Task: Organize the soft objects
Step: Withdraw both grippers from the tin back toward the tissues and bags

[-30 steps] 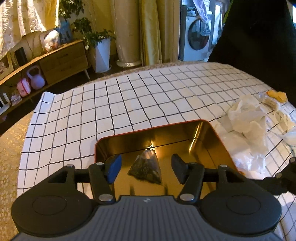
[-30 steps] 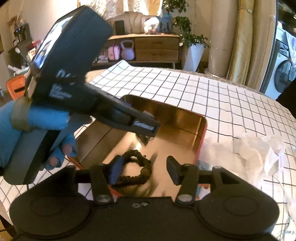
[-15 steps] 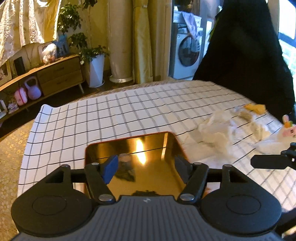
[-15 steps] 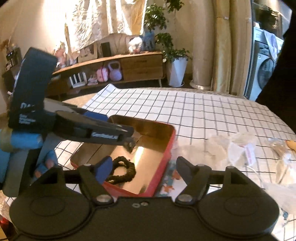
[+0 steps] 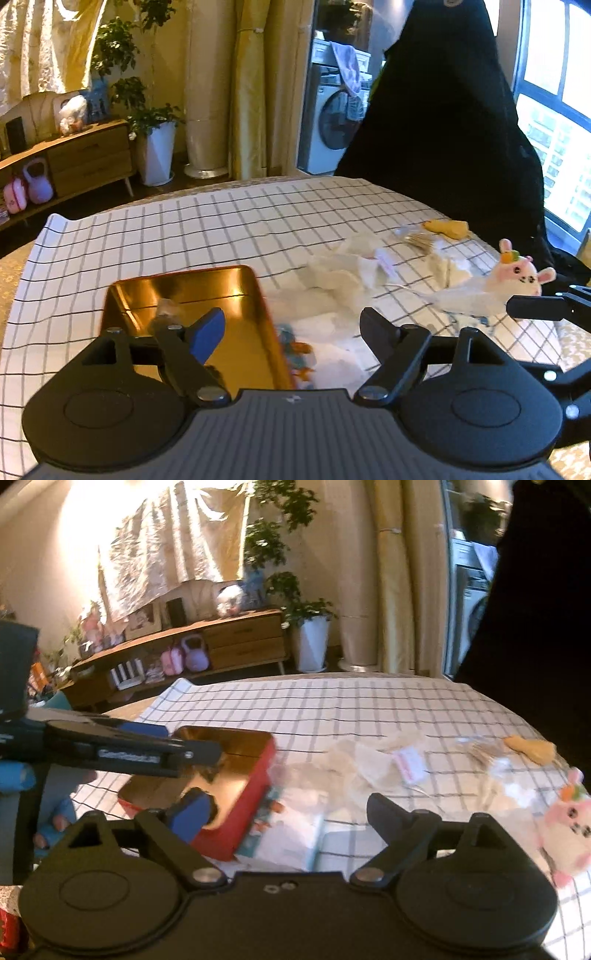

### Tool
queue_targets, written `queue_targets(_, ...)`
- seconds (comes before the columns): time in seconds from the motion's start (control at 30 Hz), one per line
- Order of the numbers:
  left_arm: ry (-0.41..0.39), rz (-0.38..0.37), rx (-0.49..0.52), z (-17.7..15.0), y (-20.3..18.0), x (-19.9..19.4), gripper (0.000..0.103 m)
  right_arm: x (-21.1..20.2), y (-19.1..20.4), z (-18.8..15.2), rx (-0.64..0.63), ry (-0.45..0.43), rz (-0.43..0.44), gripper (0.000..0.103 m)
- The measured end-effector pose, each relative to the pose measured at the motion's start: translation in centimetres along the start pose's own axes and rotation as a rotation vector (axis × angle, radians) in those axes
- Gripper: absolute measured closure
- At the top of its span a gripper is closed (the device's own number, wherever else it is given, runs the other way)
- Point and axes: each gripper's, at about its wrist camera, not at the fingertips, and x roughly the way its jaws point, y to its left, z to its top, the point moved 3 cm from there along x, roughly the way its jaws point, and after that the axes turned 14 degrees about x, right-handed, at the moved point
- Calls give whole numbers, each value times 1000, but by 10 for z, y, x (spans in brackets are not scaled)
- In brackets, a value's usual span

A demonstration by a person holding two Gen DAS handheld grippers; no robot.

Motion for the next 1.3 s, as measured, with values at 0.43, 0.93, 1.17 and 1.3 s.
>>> queue_targets(0.43,-35,-100,6,8,-55,22,10,-23,-70,-14,54,-21,-99,8)
queue_targets(0.93,-5,-101,-44,22,-75,95,2,-2,-128,-21,25,8,-183,8)
queue_targets(1.17,6,-46,-10,29,-79,121,2,29,-140,-15,9,42,-190,11)
queue_targets(1.3,-30,-58,61,43,-88,127,2,44,-141,-12,-31,60,-190,12)
